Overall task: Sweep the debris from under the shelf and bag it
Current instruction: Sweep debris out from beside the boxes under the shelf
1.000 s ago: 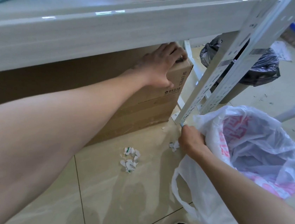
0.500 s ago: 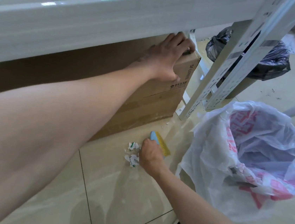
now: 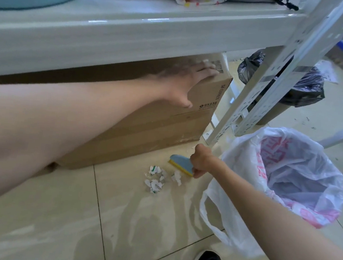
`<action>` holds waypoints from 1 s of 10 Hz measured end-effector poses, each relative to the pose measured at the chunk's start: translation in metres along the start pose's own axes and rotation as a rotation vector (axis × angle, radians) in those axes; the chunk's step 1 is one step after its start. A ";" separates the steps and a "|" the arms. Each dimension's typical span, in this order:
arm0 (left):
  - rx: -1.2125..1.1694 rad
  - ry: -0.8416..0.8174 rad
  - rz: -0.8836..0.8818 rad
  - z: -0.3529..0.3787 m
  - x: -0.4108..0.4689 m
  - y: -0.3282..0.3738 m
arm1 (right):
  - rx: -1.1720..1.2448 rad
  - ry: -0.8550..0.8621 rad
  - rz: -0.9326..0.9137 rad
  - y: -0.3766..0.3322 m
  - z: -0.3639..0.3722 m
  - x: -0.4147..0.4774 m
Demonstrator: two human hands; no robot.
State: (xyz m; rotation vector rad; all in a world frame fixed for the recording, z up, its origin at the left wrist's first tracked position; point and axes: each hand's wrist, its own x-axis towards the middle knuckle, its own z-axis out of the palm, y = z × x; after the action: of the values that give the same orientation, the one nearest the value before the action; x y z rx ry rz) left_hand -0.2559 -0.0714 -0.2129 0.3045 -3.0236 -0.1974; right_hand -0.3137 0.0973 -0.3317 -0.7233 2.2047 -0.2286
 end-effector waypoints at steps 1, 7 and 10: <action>0.019 0.011 0.003 0.001 -0.032 -0.024 | 0.140 0.125 0.036 0.004 -0.013 0.007; -0.021 0.112 -0.072 0.014 -0.055 -0.048 | 0.043 -0.136 0.338 0.005 -0.060 0.029; -0.040 0.116 -0.078 0.013 -0.057 -0.047 | -0.002 0.376 0.146 0.005 -0.041 0.030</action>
State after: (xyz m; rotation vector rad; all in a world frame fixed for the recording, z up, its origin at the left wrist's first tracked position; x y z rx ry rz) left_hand -0.1932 -0.1038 -0.2371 0.4158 -2.8917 -0.2374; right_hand -0.3618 0.0814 -0.3244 -0.5504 2.6019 -0.3082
